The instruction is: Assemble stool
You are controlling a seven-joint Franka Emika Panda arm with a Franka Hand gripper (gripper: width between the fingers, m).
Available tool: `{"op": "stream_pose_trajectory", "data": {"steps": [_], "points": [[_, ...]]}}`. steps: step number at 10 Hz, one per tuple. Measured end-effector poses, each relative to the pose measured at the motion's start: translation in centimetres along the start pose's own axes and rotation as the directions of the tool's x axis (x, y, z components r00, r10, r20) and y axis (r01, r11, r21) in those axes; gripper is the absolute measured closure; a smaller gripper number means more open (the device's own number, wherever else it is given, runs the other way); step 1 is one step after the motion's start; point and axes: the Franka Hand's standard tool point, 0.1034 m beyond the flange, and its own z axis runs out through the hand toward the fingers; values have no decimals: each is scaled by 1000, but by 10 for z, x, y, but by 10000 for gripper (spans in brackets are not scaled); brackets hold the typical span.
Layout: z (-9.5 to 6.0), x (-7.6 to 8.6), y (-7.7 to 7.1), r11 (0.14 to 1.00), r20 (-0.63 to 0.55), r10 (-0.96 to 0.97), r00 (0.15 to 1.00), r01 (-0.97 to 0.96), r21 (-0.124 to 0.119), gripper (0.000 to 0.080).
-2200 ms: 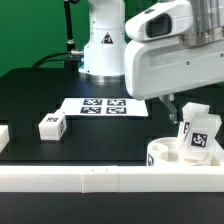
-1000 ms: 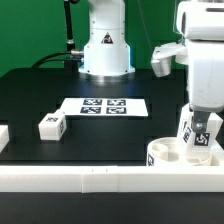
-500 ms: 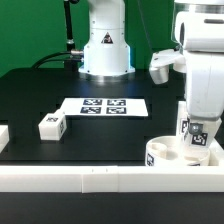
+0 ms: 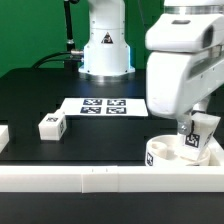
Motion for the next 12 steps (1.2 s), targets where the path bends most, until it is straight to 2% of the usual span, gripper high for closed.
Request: {"op": "stream_pose_trajectory", "data": {"steps": [1, 2, 3, 4, 8, 10, 12], "points": [[1, 2, -2, 989, -30, 149, 988, -150, -15, 465], [1, 6, -3, 960, -57, 280, 958, -281, -17, 464], [3, 13, -9, 853, -88, 520, 850, -522, -4, 464], [3, 13, -10, 783, -89, 619, 780, -622, -3, 464], [2, 11, -7, 491, -83, 869, 488, -871, 22, 462], [2, 8, -7, 273, -73, 960, 269, -961, 45, 462], [4, 6, -14, -5, -57, 998, -9, -997, 81, 462]]}}
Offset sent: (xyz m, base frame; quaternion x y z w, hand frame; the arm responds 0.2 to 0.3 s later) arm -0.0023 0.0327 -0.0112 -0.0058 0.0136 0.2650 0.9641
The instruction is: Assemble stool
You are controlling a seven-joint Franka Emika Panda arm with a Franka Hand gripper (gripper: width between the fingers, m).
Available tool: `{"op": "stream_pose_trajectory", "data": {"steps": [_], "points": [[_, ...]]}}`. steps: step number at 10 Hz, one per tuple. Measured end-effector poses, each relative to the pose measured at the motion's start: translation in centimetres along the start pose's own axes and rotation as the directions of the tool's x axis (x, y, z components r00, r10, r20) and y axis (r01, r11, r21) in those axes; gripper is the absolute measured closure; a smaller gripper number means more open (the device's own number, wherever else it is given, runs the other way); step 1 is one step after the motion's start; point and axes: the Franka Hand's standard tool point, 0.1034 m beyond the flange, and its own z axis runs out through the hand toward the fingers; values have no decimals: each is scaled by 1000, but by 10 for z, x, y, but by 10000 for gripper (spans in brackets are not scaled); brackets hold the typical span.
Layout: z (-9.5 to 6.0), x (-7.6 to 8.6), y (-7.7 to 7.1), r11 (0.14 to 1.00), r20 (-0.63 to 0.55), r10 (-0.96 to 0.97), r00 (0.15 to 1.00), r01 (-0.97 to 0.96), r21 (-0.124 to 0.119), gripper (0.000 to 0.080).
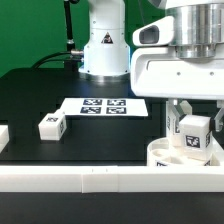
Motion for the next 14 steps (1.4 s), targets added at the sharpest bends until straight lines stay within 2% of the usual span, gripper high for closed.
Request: {"op": "stream_pose_trajectory", "data": {"steps": [1, 3, 4, 5, 7, 8, 9, 10, 11, 12, 14], "points": [[1, -3, -1, 981, 5, 196, 981, -196, 6, 462], [1, -5, -2, 905, 12, 425, 905, -425, 10, 462], [2, -7, -4, 818, 24, 575, 818, -575, 10, 462], [2, -7, -5, 762, 35, 647, 762, -647, 10, 462], [2, -9, -6, 729, 46, 683, 729, -684, 9, 449], [1, -8, -6, 760, 46, 649, 760, -650, 12, 272], [-8, -6, -5, 819, 55, 572, 818, -573, 10, 272], [-21, -5, -8, 824, 62, 565, 823, -567, 18, 169], [-33, -5, -12, 837, 64, 543, 837, -546, 34, 156], [-40, -2, -15, 926, 53, 371, 927, -374, 57, 151], [-38, -2, -14, 983, 39, 169, 985, -171, 64, 150]]}}
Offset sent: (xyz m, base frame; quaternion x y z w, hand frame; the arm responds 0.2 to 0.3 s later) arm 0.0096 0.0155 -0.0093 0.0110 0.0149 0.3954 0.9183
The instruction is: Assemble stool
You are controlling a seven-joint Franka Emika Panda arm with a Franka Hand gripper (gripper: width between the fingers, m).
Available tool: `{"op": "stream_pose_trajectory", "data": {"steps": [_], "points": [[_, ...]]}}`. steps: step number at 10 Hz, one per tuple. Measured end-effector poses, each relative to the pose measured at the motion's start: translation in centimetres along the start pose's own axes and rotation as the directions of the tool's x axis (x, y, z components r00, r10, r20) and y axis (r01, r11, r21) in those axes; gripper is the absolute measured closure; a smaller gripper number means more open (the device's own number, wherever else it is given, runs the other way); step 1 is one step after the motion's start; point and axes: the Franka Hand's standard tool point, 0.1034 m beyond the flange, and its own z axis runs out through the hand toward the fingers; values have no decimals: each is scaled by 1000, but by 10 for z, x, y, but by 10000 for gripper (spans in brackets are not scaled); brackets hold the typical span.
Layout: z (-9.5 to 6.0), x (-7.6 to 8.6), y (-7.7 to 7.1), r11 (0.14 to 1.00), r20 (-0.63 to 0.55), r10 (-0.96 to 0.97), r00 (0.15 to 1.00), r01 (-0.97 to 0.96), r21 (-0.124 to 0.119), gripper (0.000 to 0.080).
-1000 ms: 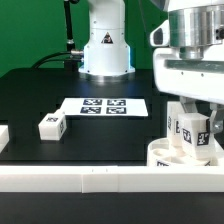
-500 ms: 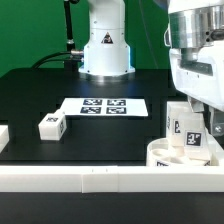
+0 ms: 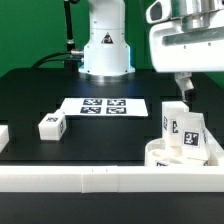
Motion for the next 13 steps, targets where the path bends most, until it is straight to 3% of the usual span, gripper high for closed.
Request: {"op": "stream_pose_trajectory", "data": {"steps": [1, 3, 4, 7, 8, 11, 13], "points": [[0, 0, 0, 989, 0, -149, 989, 149, -1, 150], [7, -2, 3, 857, 30, -511, 859, 512, -59, 150], [5, -4, -1, 775, 58, -625, 779, 628, -74, 150], [5, -2, -1, 522, 78, -847, 526, 850, -68, 150], [5, -2, -1, 486, 81, -868, 490, 872, -65, 150], [11, 0, 5, 85, 133, -987, 93, 994, -69, 150], [17, 4, 10, -159, 169, -974, -148, 986, -51, 150]]}}
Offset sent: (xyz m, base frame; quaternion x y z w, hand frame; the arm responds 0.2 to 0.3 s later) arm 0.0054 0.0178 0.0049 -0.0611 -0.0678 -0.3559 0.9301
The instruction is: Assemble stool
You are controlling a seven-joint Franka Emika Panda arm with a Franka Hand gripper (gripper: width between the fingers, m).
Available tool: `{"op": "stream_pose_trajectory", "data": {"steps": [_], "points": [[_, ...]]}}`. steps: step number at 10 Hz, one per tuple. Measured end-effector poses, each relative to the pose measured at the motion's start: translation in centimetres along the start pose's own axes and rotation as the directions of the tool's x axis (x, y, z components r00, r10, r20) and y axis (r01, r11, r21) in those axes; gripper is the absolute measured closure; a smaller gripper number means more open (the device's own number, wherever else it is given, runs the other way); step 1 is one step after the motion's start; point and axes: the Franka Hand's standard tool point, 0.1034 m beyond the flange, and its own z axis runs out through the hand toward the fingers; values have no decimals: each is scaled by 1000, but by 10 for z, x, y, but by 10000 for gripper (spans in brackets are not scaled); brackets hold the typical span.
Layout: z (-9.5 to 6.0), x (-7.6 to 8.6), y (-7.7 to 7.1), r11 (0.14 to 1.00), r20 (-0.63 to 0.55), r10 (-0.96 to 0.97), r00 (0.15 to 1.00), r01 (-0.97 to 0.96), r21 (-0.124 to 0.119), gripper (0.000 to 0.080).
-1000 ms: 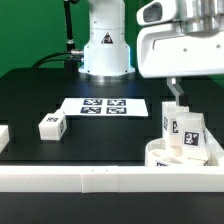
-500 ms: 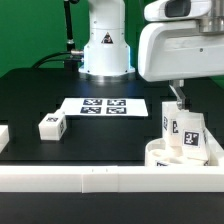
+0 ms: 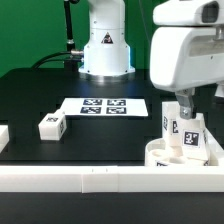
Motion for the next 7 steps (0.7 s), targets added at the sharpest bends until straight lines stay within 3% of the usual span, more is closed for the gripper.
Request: {"op": "stream_pose_trajectory", "data": {"steps": [2, 4, 5, 6, 7], "points": [[5, -3, 2, 990, 4, -142, 990, 142, -14, 150], [9, -5, 2, 990, 8, -139, 990, 139, -12, 150], [11, -6, 2, 990, 12, -137, 990, 138, -10, 273], [11, -7, 3, 991, 15, -137, 990, 137, -7, 273], [12, -8, 3, 991, 18, -135, 991, 135, -5, 409]]}}
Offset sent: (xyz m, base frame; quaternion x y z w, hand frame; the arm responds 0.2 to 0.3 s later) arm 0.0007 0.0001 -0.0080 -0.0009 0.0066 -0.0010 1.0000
